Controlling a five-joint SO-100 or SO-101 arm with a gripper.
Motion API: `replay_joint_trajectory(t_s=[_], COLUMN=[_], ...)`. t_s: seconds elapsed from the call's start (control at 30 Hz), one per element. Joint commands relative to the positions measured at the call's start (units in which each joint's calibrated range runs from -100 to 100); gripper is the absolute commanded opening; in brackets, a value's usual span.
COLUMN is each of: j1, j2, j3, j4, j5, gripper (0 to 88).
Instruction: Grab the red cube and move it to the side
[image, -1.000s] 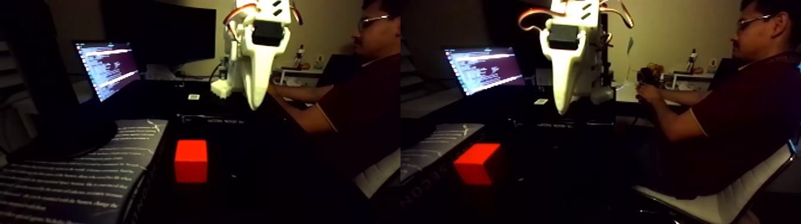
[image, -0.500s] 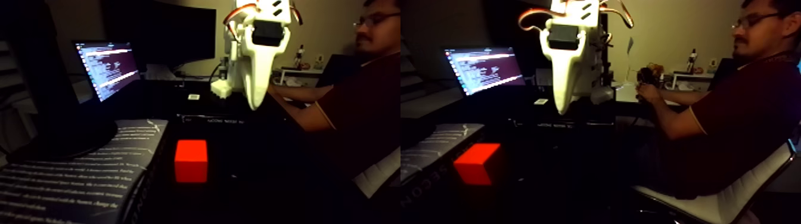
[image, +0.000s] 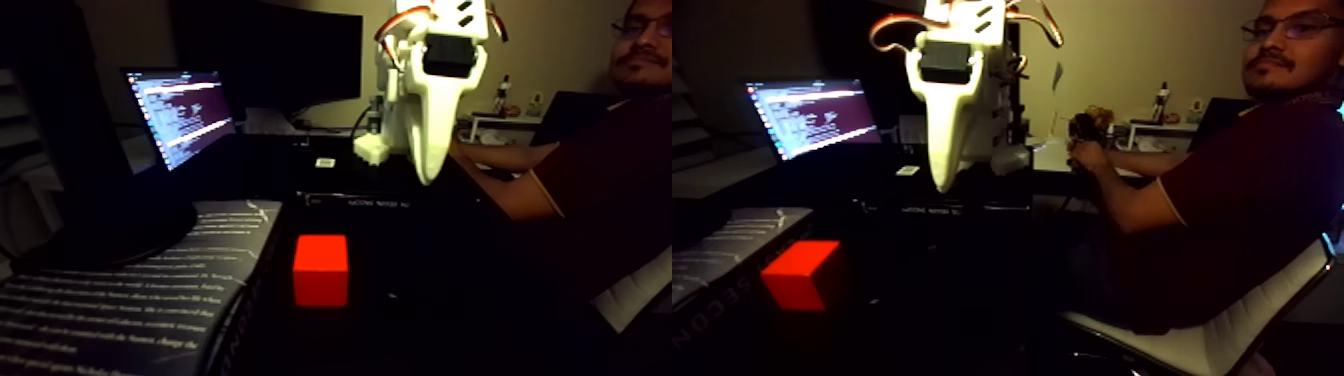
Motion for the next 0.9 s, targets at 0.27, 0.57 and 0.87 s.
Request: replay_joint_trajectory(t_s=[0.27, 0.57, 0.87], j1=[0.19, 0.44, 6.93], j2=[0.17, 3.70, 26.89], j3=[-0.27, -5.80, -11.61], j4=[0.02, -0.82, -17.72], j5=[0.24, 0.35, 5.26], gripper=[1.1, 1.2, 1.2])
